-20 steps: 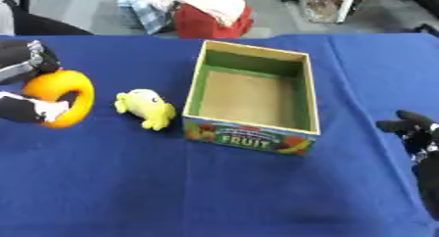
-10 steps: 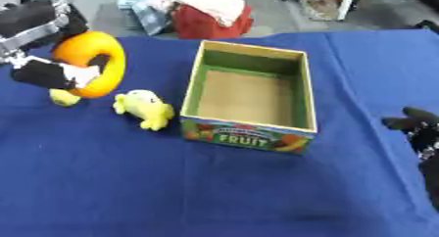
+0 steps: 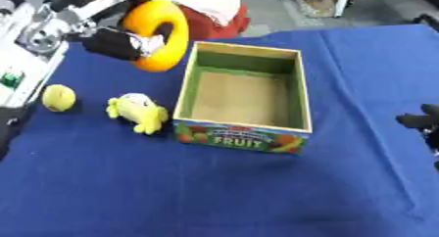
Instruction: Pick up objects on the table and place them in the box.
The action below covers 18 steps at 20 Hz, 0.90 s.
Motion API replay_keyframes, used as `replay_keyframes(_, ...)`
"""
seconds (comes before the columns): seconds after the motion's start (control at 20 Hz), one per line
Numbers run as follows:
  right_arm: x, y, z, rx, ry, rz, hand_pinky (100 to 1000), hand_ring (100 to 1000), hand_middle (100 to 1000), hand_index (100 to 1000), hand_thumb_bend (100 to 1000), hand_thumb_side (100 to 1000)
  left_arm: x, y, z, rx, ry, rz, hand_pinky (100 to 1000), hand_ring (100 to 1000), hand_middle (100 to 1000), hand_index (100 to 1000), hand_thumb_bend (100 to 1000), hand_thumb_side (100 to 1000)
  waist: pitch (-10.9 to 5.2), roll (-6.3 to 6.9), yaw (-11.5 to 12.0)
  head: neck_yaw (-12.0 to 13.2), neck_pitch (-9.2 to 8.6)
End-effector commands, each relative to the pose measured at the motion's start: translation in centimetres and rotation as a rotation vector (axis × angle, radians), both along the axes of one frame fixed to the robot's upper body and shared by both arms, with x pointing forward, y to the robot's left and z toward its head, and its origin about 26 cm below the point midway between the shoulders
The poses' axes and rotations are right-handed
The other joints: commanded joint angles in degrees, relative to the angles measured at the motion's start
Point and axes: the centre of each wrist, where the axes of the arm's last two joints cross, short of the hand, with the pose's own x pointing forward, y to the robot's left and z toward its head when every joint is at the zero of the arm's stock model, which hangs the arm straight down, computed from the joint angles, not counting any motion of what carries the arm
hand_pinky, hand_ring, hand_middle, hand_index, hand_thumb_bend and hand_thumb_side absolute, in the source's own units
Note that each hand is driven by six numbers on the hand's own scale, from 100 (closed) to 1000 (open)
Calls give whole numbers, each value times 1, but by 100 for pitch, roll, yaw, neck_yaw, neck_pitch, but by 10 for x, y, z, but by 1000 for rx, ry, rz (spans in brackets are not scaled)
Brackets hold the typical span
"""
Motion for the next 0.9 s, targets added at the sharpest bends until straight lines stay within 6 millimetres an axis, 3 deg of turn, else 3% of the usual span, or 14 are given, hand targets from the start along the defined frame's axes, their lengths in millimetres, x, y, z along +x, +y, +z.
replay_keyframes(0.05,3,0,14,-29,-30,54,949,779,621,834,100,1000,6,-7,10,-54,-32,-18,268,185,211,350,100,441,-63,1,-89,174,-73)
replay_keyframes(0.55,18,10,38,-54,-72,224,948,779,621,834,100,1000,34,-8,-15,-130,-2,-19,274,187,203,344,100,434,82,78,-621,633,-194)
replay_keyframes(0.9,21,14,44,-55,-76,265,948,779,619,834,100,1000,48,-10,-32,-109,-50,7,318,222,218,356,100,425,186,111,-820,765,-235)
